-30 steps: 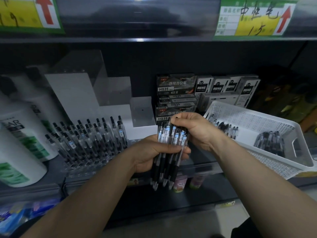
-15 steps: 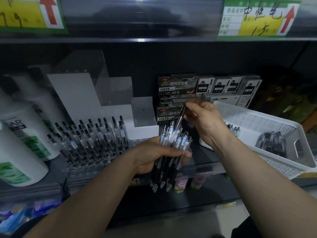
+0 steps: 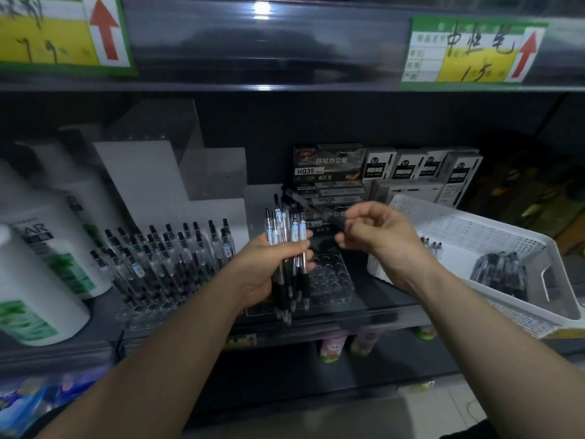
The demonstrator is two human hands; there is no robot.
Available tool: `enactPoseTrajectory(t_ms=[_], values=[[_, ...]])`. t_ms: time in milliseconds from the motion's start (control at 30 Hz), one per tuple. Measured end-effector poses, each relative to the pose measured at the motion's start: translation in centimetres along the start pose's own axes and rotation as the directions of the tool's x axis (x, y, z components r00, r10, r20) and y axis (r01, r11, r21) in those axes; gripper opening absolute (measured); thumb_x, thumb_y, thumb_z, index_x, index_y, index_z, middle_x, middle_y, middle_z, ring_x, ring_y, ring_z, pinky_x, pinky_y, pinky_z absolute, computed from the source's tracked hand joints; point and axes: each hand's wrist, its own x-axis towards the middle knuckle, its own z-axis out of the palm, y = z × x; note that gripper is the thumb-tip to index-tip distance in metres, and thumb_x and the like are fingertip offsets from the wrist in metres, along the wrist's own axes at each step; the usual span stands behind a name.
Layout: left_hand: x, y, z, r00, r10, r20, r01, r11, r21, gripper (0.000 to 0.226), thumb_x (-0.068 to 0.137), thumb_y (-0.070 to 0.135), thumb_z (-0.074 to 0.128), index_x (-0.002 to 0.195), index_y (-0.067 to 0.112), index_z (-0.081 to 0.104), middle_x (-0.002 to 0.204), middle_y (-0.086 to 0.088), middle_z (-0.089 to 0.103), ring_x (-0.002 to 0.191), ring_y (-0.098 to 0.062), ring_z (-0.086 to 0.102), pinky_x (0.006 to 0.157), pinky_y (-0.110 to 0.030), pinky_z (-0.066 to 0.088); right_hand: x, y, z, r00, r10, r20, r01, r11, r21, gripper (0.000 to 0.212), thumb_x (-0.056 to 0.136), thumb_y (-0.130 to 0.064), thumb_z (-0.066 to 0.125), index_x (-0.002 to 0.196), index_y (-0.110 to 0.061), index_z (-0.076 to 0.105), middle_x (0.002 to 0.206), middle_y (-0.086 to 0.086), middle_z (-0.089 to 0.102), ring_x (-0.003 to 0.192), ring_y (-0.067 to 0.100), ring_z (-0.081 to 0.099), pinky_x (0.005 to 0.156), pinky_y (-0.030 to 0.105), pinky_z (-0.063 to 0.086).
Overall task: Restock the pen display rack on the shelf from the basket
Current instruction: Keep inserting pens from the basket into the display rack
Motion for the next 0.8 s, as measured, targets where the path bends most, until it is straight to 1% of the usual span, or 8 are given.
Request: enactPoseTrajectory(t_ms=[267, 333, 400, 467, 533, 633, 700, 800], values=[[0.8, 0.0, 0.5, 0.996, 0.048, -0.077, -0.053, 0.997, -0.061, 0.024, 0.089, 0.012, 0.065, 0.111, 0.001, 0.065, 0.084, -0.008, 0.069, 0.074, -0.020, 0.064, 0.075, -0.039, 0.057, -0.9, 1.7, 0.0, 0.928, 0.155, 0.338, -0.041, 0.946, -0.321, 0.030, 0.076, 0.021, 0.062, 0.080, -0.008, 0.059, 0.065, 0.003, 0.058, 0.062, 0.020, 0.063, 0.061, 0.019, 0.050], [0.8, 0.0, 0.6, 0.996, 0.049, -0.076, -0.054, 0.997, -0.063, 0.036, 0.078, 0.016, 0.074, 0.111, 0.003, 0.068, 0.100, -0.013, 0.072, 0.087, -0.023, 0.067, 0.081, -0.043, 0.058, -0.8, 1.7, -0.1, 0.909, 0.179, 0.376, -0.033, 0.931, -0.363, 0.032, 0.073, 0.019, 0.067, 0.078, -0.012, 0.060, 0.061, -0.004, 0.059, 0.067, 0.023, 0.057, 0.068, 0.027, 0.049], [0.8, 0.0, 0.6, 0.996, 0.043, -0.078, -0.047, 0.997, -0.058, 0.055, 0.065, 0.020, 0.080, 0.116, 0.006, 0.065, 0.106, -0.014, 0.073, 0.087, -0.025, 0.071, 0.070, -0.038, 0.059, -0.9, 1.6, -0.2, 0.895, 0.207, 0.396, -0.028, 0.910, -0.413, 0.032, 0.072, 0.017, 0.069, 0.076, -0.014, 0.060, 0.063, -0.003, 0.060, 0.071, 0.026, 0.052, 0.066, 0.031, 0.044], [0.9, 0.0, 0.6, 0.996, 0.059, -0.074, -0.062, 0.997, -0.045, 0.037, 0.076, 0.014, 0.075, 0.111, 0.009, 0.067, 0.101, -0.008, 0.075, 0.086, -0.023, 0.071, 0.066, -0.034, 0.057, -0.9, 1.3, -0.1, 0.888, 0.221, 0.404, -0.023, 0.897, -0.442, 0.027, 0.076, 0.014, 0.068, 0.075, -0.012, 0.060, 0.069, 0.008, 0.062, 0.068, 0.024, 0.056, 0.063, 0.029, 0.044], [0.8, 0.1, 0.6, 0.996, 0.060, -0.058, -0.062, 0.998, -0.025, 0.020, 0.086, 0.011, 0.068, 0.106, 0.012, 0.069, 0.099, -0.001, 0.075, 0.095, -0.022, 0.068, 0.073, -0.035, 0.056, -0.8, 1.2, 0.0, 0.906, 0.205, 0.370, -0.030, 0.903, -0.428, 0.021, 0.082, 0.012, 0.062, 0.077, -0.009, 0.059, 0.072, 0.015, 0.061, 0.063, 0.018, 0.062, 0.062, 0.026, 0.046], [0.6, -0.2, 0.9, 0.999, 0.046, 0.014, -0.047, 0.998, 0.035, 0.023, 0.089, 0.008, 0.065, 0.111, 0.007, 0.067, 0.098, -0.004, 0.073, 0.096, -0.020, 0.067, 0.077, -0.038, 0.058, -0.3, 1.1, 0.3, 0.958, 0.122, 0.258, -0.011, 0.920, -0.392, 0.003, 0.090, -0.004, 0.061, 0.092, -0.006, 0.061, 0.082, 0.013, 0.061, 0.075, 0.019, 0.061, 0.072, 0.029, 0.047], [0.2, -0.6, 1.3, 0.991, 0.052, 0.122, -0.055, 0.998, 0.027, 0.020, 0.089, 0.002, 0.062, 0.109, 0.002, 0.064, 0.091, -0.010, 0.071, 0.088, -0.021, 0.069, 0.079, -0.041, 0.060, 0.0, 1.3, 0.5, 0.965, 0.125, 0.229, -0.051, 0.951, -0.306, 0.015, 0.092, -0.018, 0.060, 0.102, -0.007, 0.062, 0.084, 0.006, 0.064, 0.078, 0.017, 0.060, 0.079, 0.031, 0.049], [-0.2, -1.4, 1.9, 0.972, 0.057, 0.227, -0.070, 0.996, 0.052, 0.014, 0.088, -0.002, 0.061, 0.102, 0.000, 0.062, 0.084, -0.012, 0.069, 0.076, -0.023, 0.070, 0.071, -0.042, 0.061, 0.0, 0.9, 1.4, 0.946, 0.159, 0.284, -0.132, 0.985, -0.112, 0.029, 0.092, -0.023, 0.061, 0.116, -0.007, 0.057, 0.077, 0.002, 0.063, 0.061, 0.011, 0.058, 0.057, 0.026, 0.050]])
